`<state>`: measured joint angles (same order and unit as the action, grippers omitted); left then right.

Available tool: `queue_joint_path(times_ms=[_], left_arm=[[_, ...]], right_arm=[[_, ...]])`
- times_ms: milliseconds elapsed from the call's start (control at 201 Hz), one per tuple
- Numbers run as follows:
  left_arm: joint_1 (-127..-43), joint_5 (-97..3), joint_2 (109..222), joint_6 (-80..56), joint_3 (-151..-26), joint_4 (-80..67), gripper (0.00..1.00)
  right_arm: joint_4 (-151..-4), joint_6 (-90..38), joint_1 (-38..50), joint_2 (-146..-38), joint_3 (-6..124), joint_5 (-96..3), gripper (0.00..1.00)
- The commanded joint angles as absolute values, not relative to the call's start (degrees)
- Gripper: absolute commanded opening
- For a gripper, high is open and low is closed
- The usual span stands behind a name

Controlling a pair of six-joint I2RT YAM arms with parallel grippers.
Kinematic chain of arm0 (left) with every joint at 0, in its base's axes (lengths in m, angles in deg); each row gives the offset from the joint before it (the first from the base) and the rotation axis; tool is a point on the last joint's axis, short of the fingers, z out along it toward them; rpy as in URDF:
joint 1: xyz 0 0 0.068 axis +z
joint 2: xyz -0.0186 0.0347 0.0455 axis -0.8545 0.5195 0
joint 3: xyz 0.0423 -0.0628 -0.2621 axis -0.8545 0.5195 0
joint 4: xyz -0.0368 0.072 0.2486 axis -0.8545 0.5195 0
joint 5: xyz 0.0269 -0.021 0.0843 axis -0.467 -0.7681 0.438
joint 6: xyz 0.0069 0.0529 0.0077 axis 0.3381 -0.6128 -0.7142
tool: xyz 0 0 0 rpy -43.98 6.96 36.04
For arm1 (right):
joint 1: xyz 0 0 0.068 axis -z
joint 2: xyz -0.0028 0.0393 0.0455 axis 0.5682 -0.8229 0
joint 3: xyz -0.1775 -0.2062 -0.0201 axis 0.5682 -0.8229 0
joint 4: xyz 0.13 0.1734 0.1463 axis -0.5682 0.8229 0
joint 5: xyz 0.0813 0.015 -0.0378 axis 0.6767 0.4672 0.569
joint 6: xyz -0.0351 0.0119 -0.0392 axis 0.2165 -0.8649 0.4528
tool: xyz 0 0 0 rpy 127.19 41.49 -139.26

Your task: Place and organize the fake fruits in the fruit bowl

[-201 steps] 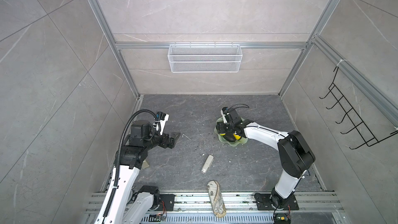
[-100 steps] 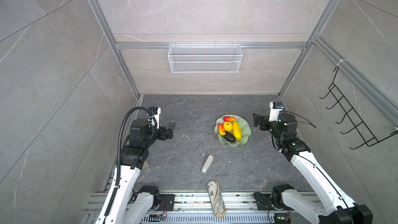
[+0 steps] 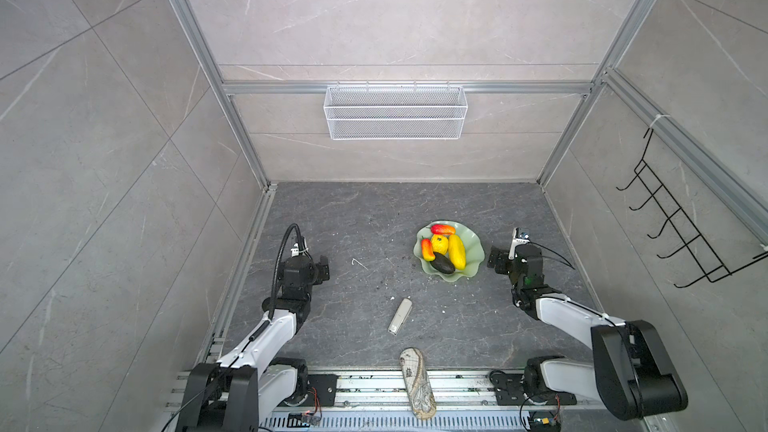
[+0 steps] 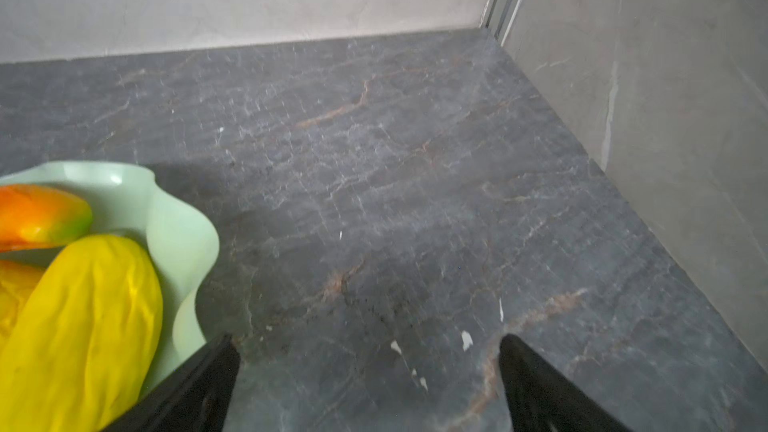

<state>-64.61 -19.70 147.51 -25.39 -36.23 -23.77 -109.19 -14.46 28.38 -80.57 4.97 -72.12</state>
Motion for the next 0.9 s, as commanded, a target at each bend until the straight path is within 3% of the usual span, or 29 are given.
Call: queue_joint_path(times_ms=[0,164,304,364,892], left_arm=[[-61.5,-22.0,151.4,-28.1,-37.1,-38.4,1.00],[-58.9,-28.3,159.3,-29.4,-39.4,-39.7,0.99],[-58.2,-29.7,170.3,-29.7,-35.8,-56.1,1.00],[-57.5,-30.9,168.6,-28.7,-37.4,-49.7,1.00],[-56.2,-32.6,169.2,-28.1,-37.6,-50.5,1.00]], right_arm=[[-126.8,-13.6,29.4,-86.3,1.4,-74.0,1.00],[-126.8,-13.4,30.2,-89.7,3.0,-70.7,1.00],[-128.0,-12.8,31.2,-90.6,2.8,-68.0,1.00],[-127.6,-12.9,31.2,-90.5,2.8,-67.9,1.00],[-127.9,-11.0,31.0,-91.0,2.9,-63.9,1.00]])
